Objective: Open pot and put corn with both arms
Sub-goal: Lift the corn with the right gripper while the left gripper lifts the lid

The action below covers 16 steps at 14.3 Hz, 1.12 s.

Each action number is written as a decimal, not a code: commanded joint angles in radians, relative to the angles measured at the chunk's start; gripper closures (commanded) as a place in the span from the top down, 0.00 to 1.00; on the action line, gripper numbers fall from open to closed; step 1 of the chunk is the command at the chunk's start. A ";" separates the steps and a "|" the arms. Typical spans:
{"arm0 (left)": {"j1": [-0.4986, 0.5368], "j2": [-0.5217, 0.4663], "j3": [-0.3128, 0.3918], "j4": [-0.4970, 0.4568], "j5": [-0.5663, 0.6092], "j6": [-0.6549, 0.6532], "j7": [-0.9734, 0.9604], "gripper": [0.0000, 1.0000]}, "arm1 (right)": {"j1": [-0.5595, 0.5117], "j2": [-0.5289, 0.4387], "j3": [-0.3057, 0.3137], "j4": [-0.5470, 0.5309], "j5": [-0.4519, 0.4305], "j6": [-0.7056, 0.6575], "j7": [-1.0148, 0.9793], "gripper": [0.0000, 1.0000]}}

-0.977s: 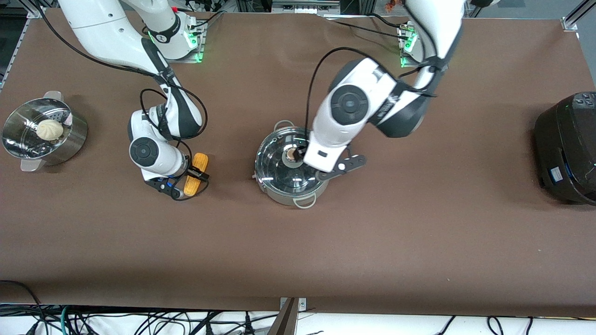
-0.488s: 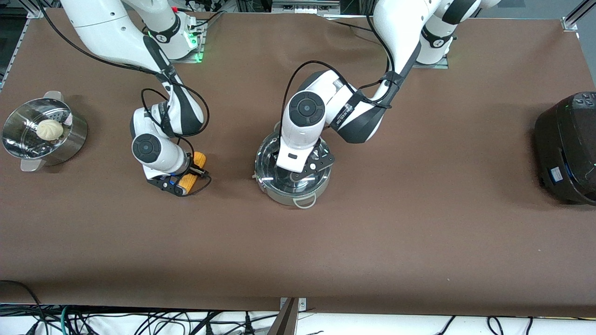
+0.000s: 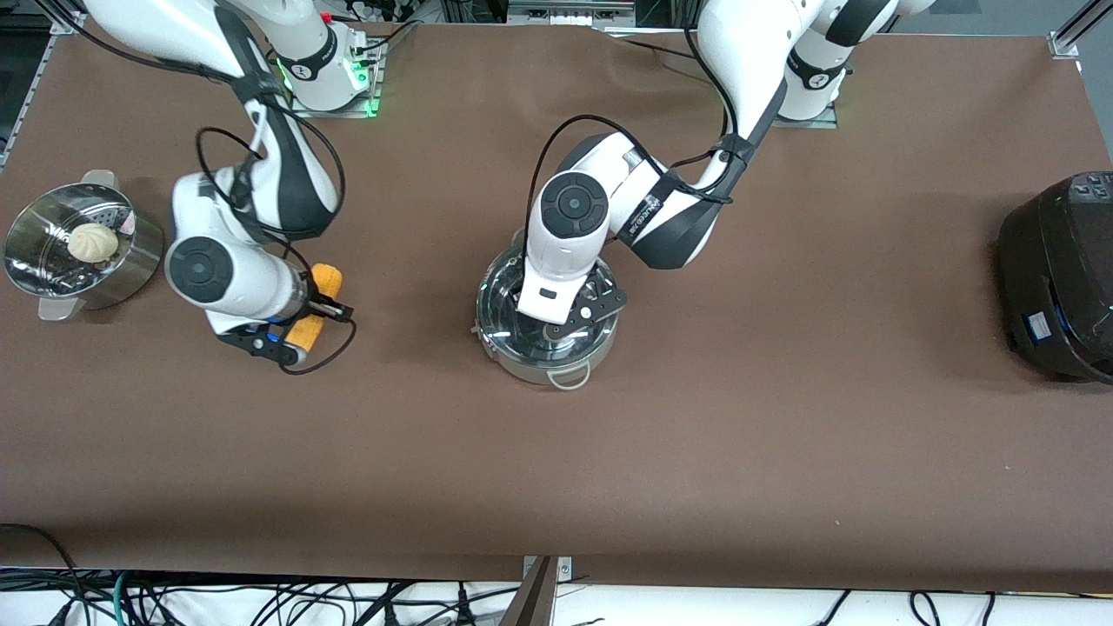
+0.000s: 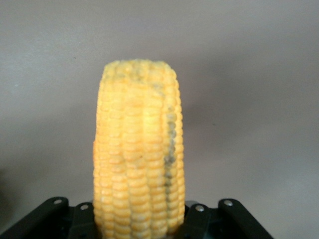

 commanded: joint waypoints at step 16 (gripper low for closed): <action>0.401 -0.560 0.011 -0.488 -0.061 -0.256 0.701 0.00 | 0.083 -0.015 0.078 0.218 0.059 -0.170 0.110 0.00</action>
